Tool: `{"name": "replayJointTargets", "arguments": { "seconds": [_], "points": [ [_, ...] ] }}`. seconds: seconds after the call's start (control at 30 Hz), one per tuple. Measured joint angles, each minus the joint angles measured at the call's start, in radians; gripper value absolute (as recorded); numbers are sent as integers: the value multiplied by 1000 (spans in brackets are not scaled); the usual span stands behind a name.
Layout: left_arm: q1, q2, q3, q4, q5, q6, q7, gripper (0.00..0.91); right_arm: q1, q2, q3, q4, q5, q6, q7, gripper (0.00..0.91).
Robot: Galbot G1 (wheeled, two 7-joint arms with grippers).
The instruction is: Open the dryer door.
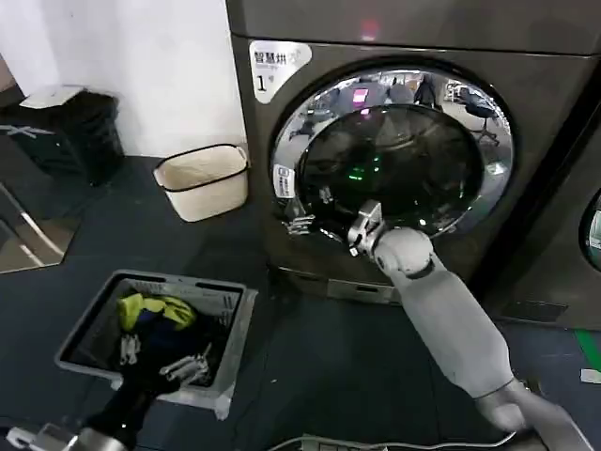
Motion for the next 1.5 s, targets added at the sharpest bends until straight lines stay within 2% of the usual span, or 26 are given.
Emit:
{"name": "replayJointTargets", "arguments": {
  "seconds": [0.2,0.47,0.73,0.83,1.0,1.1,1.5],
  "points": [
    [-4,0,3,7,-1,-1,1,907,-6,-16,5,8,60,-5,-85,907],
    [-45,16,-13,33,-42,30,-32,907,-43,-62,22,58,68,-12,-226,907],
    [-117,78,-52,108,-99,20,-12,907,-108,-123,58,160,78,-9,-329,907],
    [-159,124,-71,145,-159,10,-19,907,-137,-146,76,189,82,8,-384,907],
    [-237,218,-86,218,-209,-53,-7,907,-184,-183,107,234,149,15,-460,907],
    [-276,285,-68,262,-278,-88,13,907,-208,-207,117,258,163,23,-507,907],
    [-433,576,7,397,-480,-77,-42,907,-264,-279,143,282,216,74,-697,907]
  ]
}}
